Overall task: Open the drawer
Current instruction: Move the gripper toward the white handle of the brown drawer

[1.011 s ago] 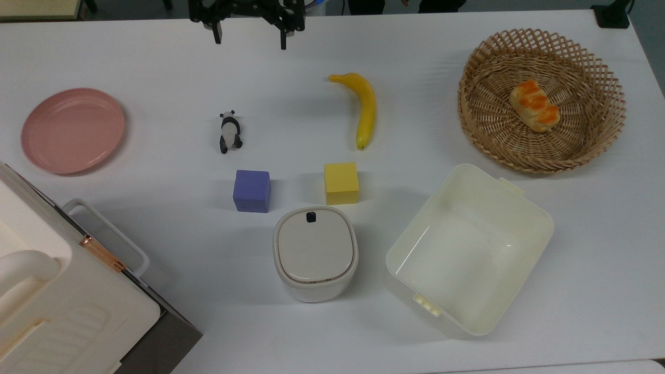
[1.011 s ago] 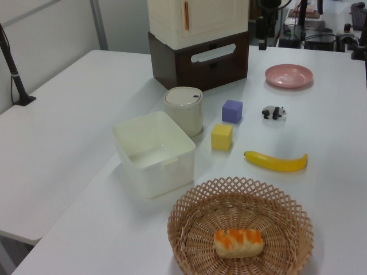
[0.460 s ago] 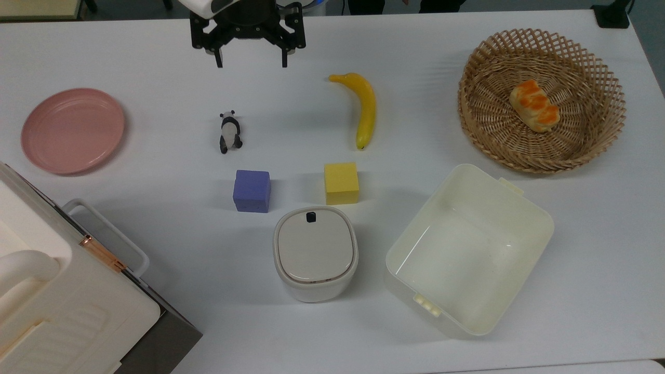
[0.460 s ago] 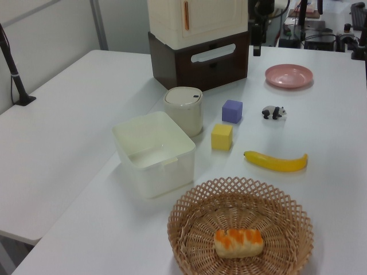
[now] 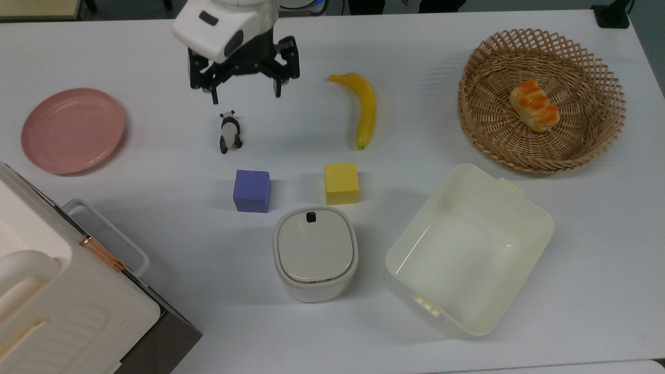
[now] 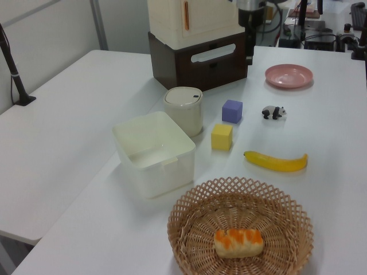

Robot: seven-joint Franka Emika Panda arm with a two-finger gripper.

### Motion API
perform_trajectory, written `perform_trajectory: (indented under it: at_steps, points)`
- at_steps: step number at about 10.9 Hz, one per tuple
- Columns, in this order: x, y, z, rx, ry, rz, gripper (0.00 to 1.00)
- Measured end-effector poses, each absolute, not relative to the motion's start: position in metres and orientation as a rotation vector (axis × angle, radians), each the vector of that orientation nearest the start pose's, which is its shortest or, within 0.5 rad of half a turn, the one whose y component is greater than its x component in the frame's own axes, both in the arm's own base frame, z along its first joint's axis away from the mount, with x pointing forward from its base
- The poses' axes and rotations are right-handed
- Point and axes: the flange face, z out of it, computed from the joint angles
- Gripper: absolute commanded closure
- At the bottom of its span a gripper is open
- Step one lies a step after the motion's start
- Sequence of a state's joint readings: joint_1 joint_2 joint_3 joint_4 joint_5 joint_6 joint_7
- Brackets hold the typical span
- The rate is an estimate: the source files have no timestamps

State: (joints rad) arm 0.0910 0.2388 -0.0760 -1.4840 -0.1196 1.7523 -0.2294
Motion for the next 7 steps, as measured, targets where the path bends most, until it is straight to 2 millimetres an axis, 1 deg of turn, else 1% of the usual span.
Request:
perform_trajectory:
  at_steps: [2, 7]
  points:
    - [0.651, 0.003, 0.529, -3.258, -0.503, -0.087, 0.0]
    - [0.669, -0.019, 0.519, -3.265, -0.611, -0.209, 0.0]
